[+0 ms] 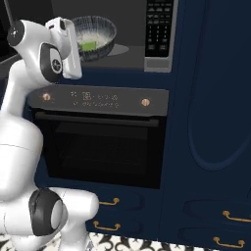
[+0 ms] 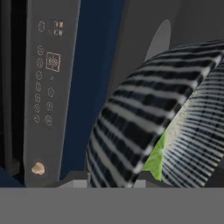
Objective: Pick the lemon wedge from the sink and place it in the bowl. Then pick the bowl and place it in the microwave. Then close the microwave door and press the start button.
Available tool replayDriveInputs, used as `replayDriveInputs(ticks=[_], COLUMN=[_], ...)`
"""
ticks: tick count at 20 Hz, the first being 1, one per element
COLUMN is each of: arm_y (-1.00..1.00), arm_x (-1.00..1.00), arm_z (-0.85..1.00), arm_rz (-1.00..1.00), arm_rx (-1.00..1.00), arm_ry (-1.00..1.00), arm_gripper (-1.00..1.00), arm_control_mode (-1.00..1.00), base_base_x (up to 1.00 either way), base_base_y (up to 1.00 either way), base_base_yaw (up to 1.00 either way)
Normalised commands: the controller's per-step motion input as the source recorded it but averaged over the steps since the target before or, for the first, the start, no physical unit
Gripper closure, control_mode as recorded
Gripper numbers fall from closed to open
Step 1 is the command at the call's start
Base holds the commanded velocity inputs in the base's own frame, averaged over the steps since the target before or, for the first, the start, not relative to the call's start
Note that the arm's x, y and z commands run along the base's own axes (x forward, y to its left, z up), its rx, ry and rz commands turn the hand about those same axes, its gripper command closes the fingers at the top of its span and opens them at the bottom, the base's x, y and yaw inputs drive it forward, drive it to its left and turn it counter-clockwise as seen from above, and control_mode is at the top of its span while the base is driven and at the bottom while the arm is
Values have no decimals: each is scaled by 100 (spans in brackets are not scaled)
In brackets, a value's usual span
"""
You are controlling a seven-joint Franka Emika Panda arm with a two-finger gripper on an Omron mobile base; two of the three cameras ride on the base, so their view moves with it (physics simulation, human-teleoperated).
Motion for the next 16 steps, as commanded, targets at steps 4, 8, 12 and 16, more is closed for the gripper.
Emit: replayDriveInputs(ticks=[4,8,12,16], arm_y=[10,27,18,7], arm_x=[100,95,86,89], arm_z=[-4,-1,0,0], arm_rz=[4,0,1,7], arm_rx=[0,-3,-9,-9], arm_ry=[11,9,4,1], arm_gripper=[100,100,100,100], arm_control_mode=[-100,-100,-100,-100], base_base_x=[0,0,0,0], base_base_y=[0,0,0,0], base_base_yaw=[0,0,0,0])
